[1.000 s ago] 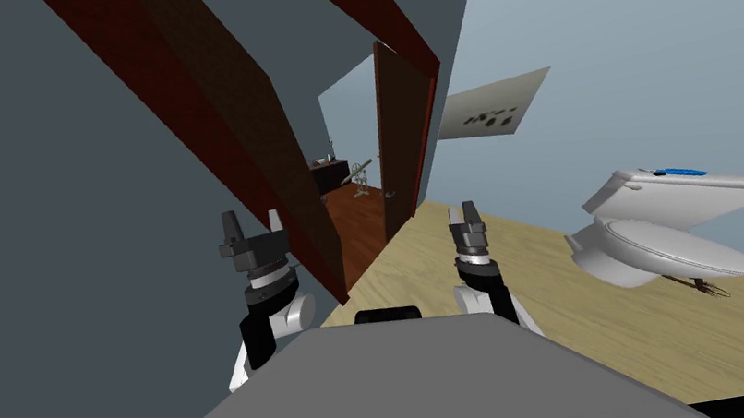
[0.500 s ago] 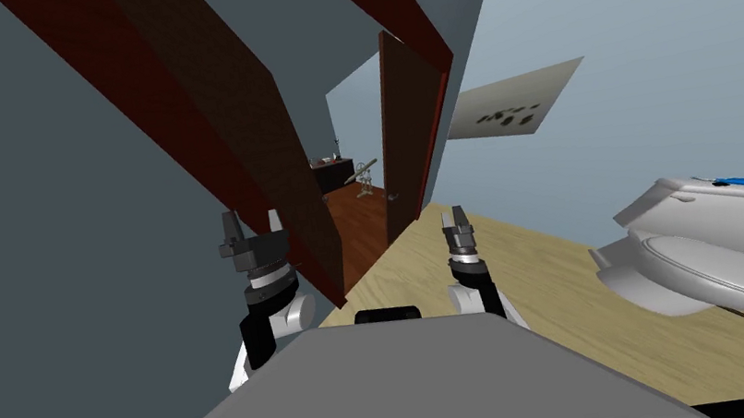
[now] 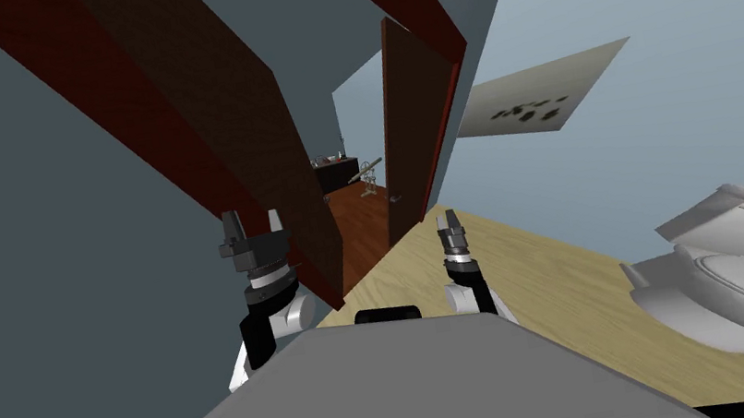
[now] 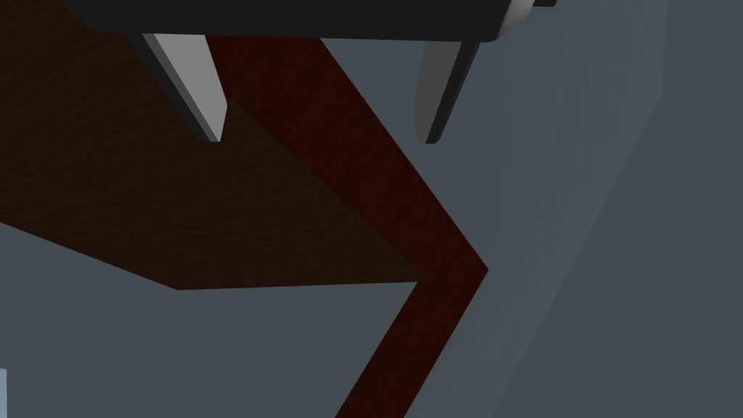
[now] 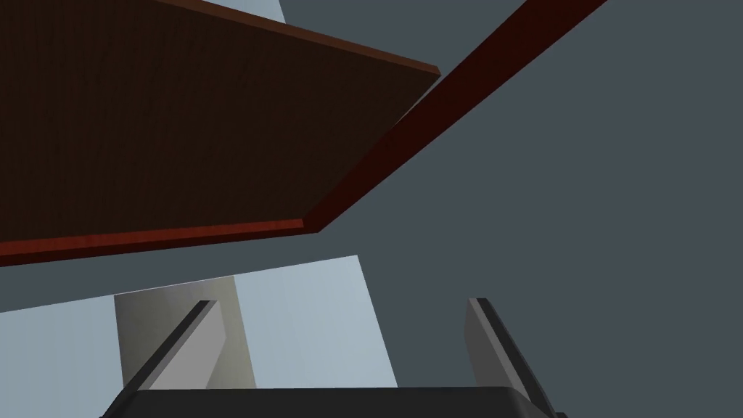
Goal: Push the door open
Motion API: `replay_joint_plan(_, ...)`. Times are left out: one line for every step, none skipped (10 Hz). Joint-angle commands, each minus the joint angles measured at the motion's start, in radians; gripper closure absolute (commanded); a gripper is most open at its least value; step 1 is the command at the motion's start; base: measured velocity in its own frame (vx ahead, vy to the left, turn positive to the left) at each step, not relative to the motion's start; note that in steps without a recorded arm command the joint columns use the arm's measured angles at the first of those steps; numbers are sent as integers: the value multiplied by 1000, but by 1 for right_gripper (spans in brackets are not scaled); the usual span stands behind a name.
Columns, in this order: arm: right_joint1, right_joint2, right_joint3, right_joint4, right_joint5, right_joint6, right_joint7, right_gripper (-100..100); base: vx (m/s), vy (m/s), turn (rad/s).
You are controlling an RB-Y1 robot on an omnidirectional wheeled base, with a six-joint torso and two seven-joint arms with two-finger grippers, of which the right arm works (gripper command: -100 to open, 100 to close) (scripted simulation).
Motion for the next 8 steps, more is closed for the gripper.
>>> replay_joint_plan(-10, -1, 5, 36, -6, -10, 2, -100, 72, -74, 99)
replay_joint_plan(-18, -2, 8, 57, -10, -11, 3, -100, 82, -101, 106)
replay_joint_plan(-25, -3, 11, 77, -14, -13, 4, -100, 80, -100, 128)
replay_joint_plan(-41, -5, 17, 118, -22, -17, 6, -100, 94, -129, 201)
replay_joint_plan(-48, -6, 19, 138, -26, -19, 8, -100, 110, -153, 133)
replay_joint_plan(-56, -7, 22, 159, -31, -21, 9, -100, 103, -157, 92)
replay_joint_plan(-64, -7, 25, 180, -35, -23, 10, -100, 89, -116, 145)
replay_joint_plan(-72, -7, 28, 202, -40, -26, 11, -100, 77, -96, 121)
